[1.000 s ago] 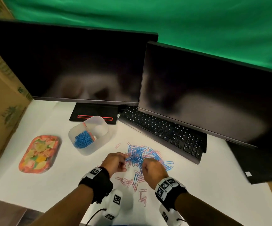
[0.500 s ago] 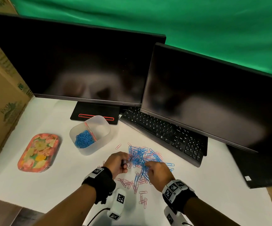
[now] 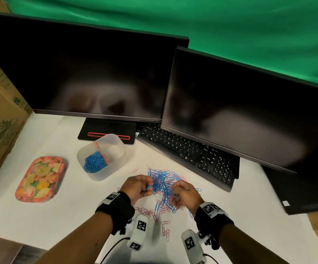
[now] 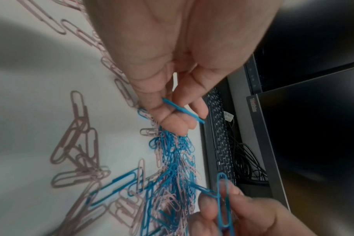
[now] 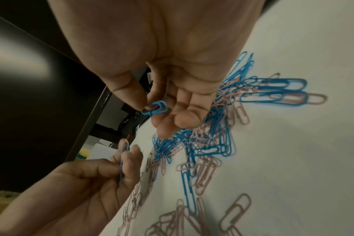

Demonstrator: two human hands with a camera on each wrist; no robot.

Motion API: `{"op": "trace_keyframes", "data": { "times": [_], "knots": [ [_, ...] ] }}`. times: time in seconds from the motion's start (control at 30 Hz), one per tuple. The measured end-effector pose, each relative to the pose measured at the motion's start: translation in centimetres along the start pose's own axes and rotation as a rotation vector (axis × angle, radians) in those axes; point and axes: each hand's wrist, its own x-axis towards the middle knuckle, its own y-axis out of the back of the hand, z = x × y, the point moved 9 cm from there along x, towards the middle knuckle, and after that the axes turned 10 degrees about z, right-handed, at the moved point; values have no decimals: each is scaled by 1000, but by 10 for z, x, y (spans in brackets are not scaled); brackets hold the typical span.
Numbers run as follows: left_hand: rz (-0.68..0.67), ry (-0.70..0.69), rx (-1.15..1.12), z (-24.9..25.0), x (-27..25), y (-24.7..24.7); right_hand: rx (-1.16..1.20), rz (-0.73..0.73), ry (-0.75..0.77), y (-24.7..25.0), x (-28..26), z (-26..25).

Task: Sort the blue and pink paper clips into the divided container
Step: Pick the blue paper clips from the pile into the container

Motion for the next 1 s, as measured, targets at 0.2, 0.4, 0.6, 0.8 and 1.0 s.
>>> {"op": "trace_keyframes", "data": {
  "times": [0.2,0.4,0.6,0.8,1.0],
  "knots": [
    [1,-13,83,0,-3,0,86,-88,-19,-4,-3,0],
    [8,-178,559,2,-2,-10,177,-33,-63,2,-2,-1],
    [18,-459,1405,-21,-12,-28,41,87,84,14,1,-11],
    [39,-441,1466,-23,2,-25,78,127,96,21,-1,-15],
    [83,-489,1519,-15,3,-20,-5,200,201,29,0,-23]
  ]
}}
